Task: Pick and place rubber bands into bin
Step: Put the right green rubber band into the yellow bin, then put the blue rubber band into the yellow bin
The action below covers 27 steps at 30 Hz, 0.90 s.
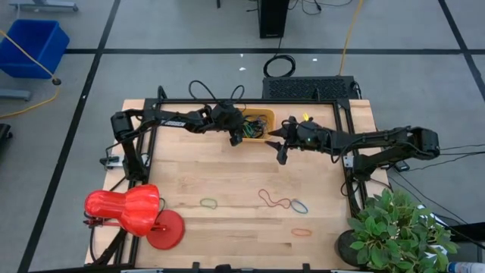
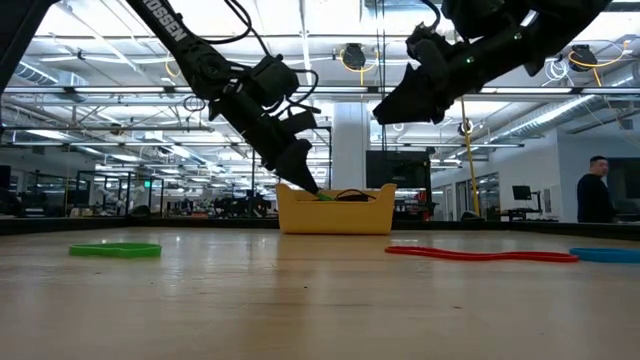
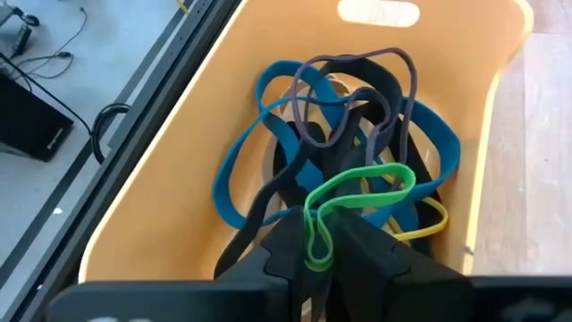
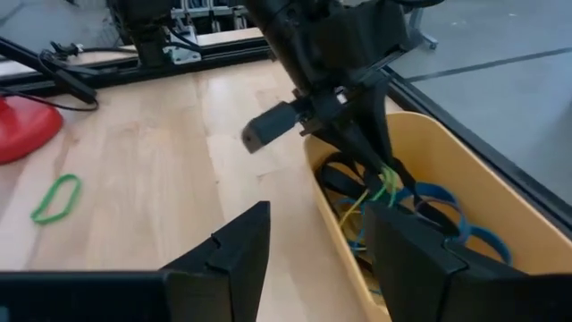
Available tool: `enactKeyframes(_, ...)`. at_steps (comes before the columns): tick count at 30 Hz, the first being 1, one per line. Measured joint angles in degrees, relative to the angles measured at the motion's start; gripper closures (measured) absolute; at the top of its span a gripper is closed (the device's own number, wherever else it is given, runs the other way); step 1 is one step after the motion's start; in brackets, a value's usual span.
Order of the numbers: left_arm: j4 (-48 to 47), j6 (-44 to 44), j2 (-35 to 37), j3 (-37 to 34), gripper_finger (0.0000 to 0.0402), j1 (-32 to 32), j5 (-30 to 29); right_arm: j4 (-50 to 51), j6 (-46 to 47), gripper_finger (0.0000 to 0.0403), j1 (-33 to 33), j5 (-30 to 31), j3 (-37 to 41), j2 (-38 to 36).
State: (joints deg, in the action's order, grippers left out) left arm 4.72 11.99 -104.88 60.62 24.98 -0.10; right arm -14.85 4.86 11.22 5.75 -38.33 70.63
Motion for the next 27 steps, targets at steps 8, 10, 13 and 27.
enactKeyframes(8, -0.06, -0.25, 0.00, 0.00, 0.0309, -0.13, 0.00, -1.64, 0.48, 0.0225, -3.17, -0.08, 0.00, -0.02)
enactKeyframes(10, -0.09, -0.28, 0.00, 0.00, 0.0294, -0.16, 0.00, -1.67, 0.48, 0.0226, -3.52, -0.06, 0.00, -0.02)
enactKeyframes(13, -0.10, -0.28, 0.00, 0.00, 0.0265, -0.20, 0.00, -1.55, -0.12, 0.0229, -4.54, -0.06, 0.00, -0.66)
enactKeyframes(27, -0.06, -0.31, 0.04, 0.00, 0.0195, -0.32, 0.00, 33.12, -7.15, 0.0230, -16.99, 1.58, -9.71, -6.78)
